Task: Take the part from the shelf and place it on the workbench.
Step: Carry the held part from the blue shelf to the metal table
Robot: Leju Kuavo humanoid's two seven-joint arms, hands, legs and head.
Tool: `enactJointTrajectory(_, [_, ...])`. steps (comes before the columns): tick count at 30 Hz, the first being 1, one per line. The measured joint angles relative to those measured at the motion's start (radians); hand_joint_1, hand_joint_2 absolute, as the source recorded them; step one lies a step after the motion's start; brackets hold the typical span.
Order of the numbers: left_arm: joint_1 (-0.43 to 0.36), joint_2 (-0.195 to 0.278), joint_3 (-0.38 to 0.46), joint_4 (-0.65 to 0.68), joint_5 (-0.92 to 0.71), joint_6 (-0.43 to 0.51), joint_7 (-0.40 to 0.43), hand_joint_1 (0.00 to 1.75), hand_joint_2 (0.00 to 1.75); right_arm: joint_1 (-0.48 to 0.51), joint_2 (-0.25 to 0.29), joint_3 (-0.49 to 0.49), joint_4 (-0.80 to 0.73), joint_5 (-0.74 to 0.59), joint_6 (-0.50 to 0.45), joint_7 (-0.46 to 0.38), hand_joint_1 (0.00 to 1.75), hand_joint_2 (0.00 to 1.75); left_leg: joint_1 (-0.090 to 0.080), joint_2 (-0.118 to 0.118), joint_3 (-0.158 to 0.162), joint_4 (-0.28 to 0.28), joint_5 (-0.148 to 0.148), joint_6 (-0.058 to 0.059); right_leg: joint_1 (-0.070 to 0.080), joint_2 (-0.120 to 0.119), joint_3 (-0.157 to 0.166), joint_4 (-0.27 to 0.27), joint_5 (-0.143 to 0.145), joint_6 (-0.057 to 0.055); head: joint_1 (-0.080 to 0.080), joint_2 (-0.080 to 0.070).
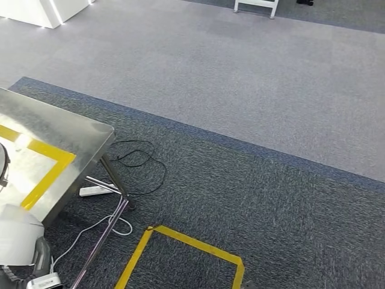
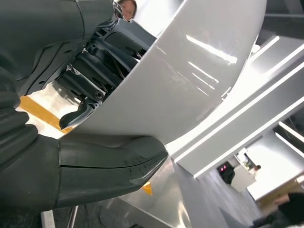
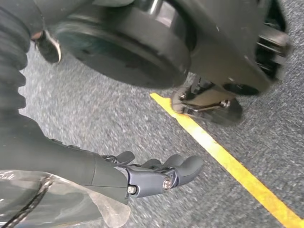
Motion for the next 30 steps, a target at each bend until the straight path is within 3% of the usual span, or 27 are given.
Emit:
enactJointTrajectory(2, [-0.001, -0.005, 0.001, -0.008, 0.003, 0.000, 0.000, 1.75, 1.75, 0.001, -0.001, 0.000, 0.000, -0.001, 0.000, 0.000, 0.00, 1.75, 0.001, -0.016, -0.007, 0.003, 0.001, -0.010, 0.001, 0.017, 0.028, -0.056, 0.008, -0.006, 0.000, 0.000])
enactJointTrajectory(4, [0.000, -0.008, 0.001, -0.014, 0.004, 0.000, -0.001, 1.75, 1.75, -0.001, 0.000, 0.000, 0.000, -0.002, 0.000, -0.001, 0.00, 1.75, 0.003, -0.022, -0.011, 0.002, 0.004, -0.021, 0.001, 0.005, 0.033, -0.063, 0.011, -0.016, 0.000, 0.000])
enactJointTrajectory(6, [-0.001, -0.010, 0.002, -0.019, 0.005, 0.000, -0.001, 1.75, 1.75, -0.001, 0.001, 0.000, 0.000, -0.003, 0.000, -0.002, 0.00, 1.75, 0.002, 0.005, -0.025, 0.035, -0.019, -0.031, -0.001, -0.012, 0.037, -0.069, 0.015, -0.027, -0.004, 0.000])
enactJointTrajectory(8, [-0.004, -0.011, 0.002, -0.027, 0.004, 0.000, -0.001, 1.75, 1.75, 0.000, 0.001, 0.000, 0.000, -0.005, -0.001, -0.003, 0.00, 1.75, 0.004, 0.042, -0.075, 0.147, -0.082, -0.039, -0.001, -0.033, 0.040, -0.072, 0.014, -0.035, -0.007, 0.000])
enactJointTrajectory(9, [-0.005, -0.012, 0.002, -0.032, 0.004, 0.000, -0.001, 1.75, 1.75, 0.001, 0.001, 0.000, 0.000, -0.005, -0.001, -0.004, 0.00, 1.75, 0.006, 0.049, -0.108, 0.219, -0.114, -0.043, 0.000, -0.044, 0.041, -0.072, 0.012, -0.037, -0.008, 0.000])
enactJointTrajectory(10, [-0.005, -0.013, 0.002, -0.039, 0.002, 0.000, -0.001, 1.75, 1.75, 0.002, 0.001, 0.000, 0.000, -0.006, -0.002, -0.004, 0.00, 1.75, 0.008, 0.052, -0.135, 0.276, -0.133, -0.046, 0.001, -0.055, 0.041, -0.072, 0.011, -0.038, -0.007, 0.000])
enactJointTrajectory(11, [-0.005, -0.014, 0.002, -0.050, -0.002, 0.000, -0.001, 1.75, 1.75, 0.002, 0.001, 0.000, 0.000, -0.006, -0.002, -0.004, 0.00, 1.75, 0.009, 0.054, -0.146, 0.300, -0.133, -0.047, 0.002, -0.065, 0.042, -0.071, 0.009, -0.038, -0.008, 0.000])
enactJointTrajectory(12, [-0.005, -0.016, 0.002, -0.064, -0.006, 0.000, -0.001, 1.75, 1.75, 0.002, 0.001, 0.000, 0.000, -0.006, -0.003, -0.004, 0.00, 1.75, 0.010, 0.055, -0.136, 0.282, -0.112, -0.048, 0.002, -0.074, 0.045, -0.071, 0.008, -0.037, -0.008, 0.000])
enactJointTrajectory(13, [-0.005, -0.018, 0.002, -0.082, -0.012, 0.000, -0.001, 1.75, 1.75, 0.002, 0.001, 0.000, 0.000, -0.005, -0.003, -0.004, 0.00, 1.75, 0.011, 0.061, -0.107, 0.226, -0.077, -0.047, 0.002, -0.083, 0.048, -0.071, 0.005, -0.036, -0.008, 0.000])
enactJointTrajectory(15, [-0.006, -0.025, 0.002, -0.121, -0.023, 0.000, -0.001, 1.75, 1.75, 0.001, 0.001, 0.000, 0.000, -0.004, -0.004, -0.003, 0.00, 1.75, 0.006, 0.094, -0.034, 0.080, -0.019, -0.040, 0.004, -0.097, 0.055, -0.070, -0.001, -0.028, -0.008, 0.000])
enactJointTrajectory(17, [-0.007, -0.030, 0.002, -0.154, -0.030, 0.000, -0.002, 1.75, 1.75, 0.000, 0.001, 0.000, 0.000, -0.004, -0.005, -0.002, 0.00, 1.75, 0.000, 0.117, 0.000, 0.008, -0.006, -0.030, 0.008, -0.110, 0.059, -0.068, -0.006, -0.019, -0.007, 0.000])
enactJointTrajectory(19, [-0.006, -0.035, 0.002, -0.179, -0.030, 0.000, -0.002, 1.75, 1.75, -0.002, 0.001, 0.000, 0.000, -0.004, -0.006, 0.000, 0.00, 1.75, -0.003, 0.105, -0.001, 0.002, -0.009, -0.020, 0.009, -0.126, 0.063, -0.071, -0.009, -0.009, -0.006, 0.000])
enactJointTrajectory(20, [-0.005, -0.037, 0.002, -0.189, -0.030, 0.000, -0.002, 1.75, 1.75, -0.003, 0.001, 0.000, 0.000, -0.004, -0.006, 0.000, 0.00, 1.75, -0.002, 0.097, 0.000, -0.003, -0.007, -0.013, 0.008, -0.122, 0.062, -0.068, -0.015, -0.003, -0.005, 0.000])
enactJointTrajectory(22, [-0.006, -0.040, 0.002, -0.205, -0.028, 0.000, -0.002, 1.75, 1.75, -0.005, 0.001, 0.000, 0.000, -0.004, -0.006, 0.000, 0.00, 1.75, 0.003, 0.081, 0.004, -0.010, -0.002, -0.001, 0.005, -0.085, 0.037, -0.015, -0.050, 0.006, 0.000, 0.000])
enactJointTrajectory(24, [-0.009, -0.043, 0.002, -0.213, -0.027, 0.000, -0.002, 1.75, 1.75, -0.003, 0.001, 0.000, 0.000, -0.005, -0.006, -0.001, 0.00, 1.75, 0.005, 0.065, 0.004, -0.011, 0.000, 0.005, 0.003, -0.046, -0.030, 0.115, -0.109, 0.009, 0.005, 0.000])
enactJointTrajectory(25, [-0.010, -0.044, 0.003, -0.215, -0.026, 0.000, -0.002, 1.75, 1.75, -0.003, 0.001, 0.000, 0.000, -0.006, -0.006, -0.002, 0.00, 1.75, 0.005, 0.057, 0.005, -0.011, -0.001, 0.007, 0.002, -0.041, -0.064, 0.179, -0.129, 0.010, 0.006, 0.000])
enactJointTrajectory(26, [-0.010, -0.045, 0.003, -0.215, -0.025, 0.000, -0.002, 1.75, 1.75, -0.003, 0.001, 0.000, 0.000, -0.006, -0.006, -0.003, 0.00, 1.75, 0.004, 0.047, 0.005, -0.011, -0.001, 0.007, 0.002, -0.039, -0.086, 0.214, -0.132, 0.010, 0.006, 0.000])
enactJointTrajectory(27, [-0.010, -0.046, 0.003, -0.216, -0.024, 0.000, -0.002, 1.75, 1.75, -0.003, 0.001, 0.000, 0.000, -0.006, -0.006, -0.004, 0.00, 1.75, 0.004, 0.037, 0.007, -0.010, -0.002, 0.007, 0.002, -0.038, -0.091, 0.212, -0.114, 0.010, 0.006, 0.000])
enactJointTrajectory(28, [-0.010, -0.046, 0.003, -0.217, -0.023, 0.000, -0.002, 1.75, 1.75, -0.004, 0.001, 0.000, 0.000, -0.006, -0.007, -0.004, 0.00, 1.75, 0.005, 0.026, 0.009, -0.010, -0.003, 0.006, 0.001, -0.036, -0.074, 0.167, -0.078, 0.009, 0.006, 0.000])
enactJointTrajectory(30, [-0.010, -0.048, 0.003, -0.220, -0.021, -0.001, -0.002, 1.75, 1.75, -0.003, 0.001, 0.000, 0.000, -0.006, -0.010, -0.003, 0.00, 1.75, 0.004, 0.006, 0.011, -0.004, -0.008, -0.001, -0.002, -0.012, -0.015, 0.030, -0.009, 0.008, 0.006, 0.000])
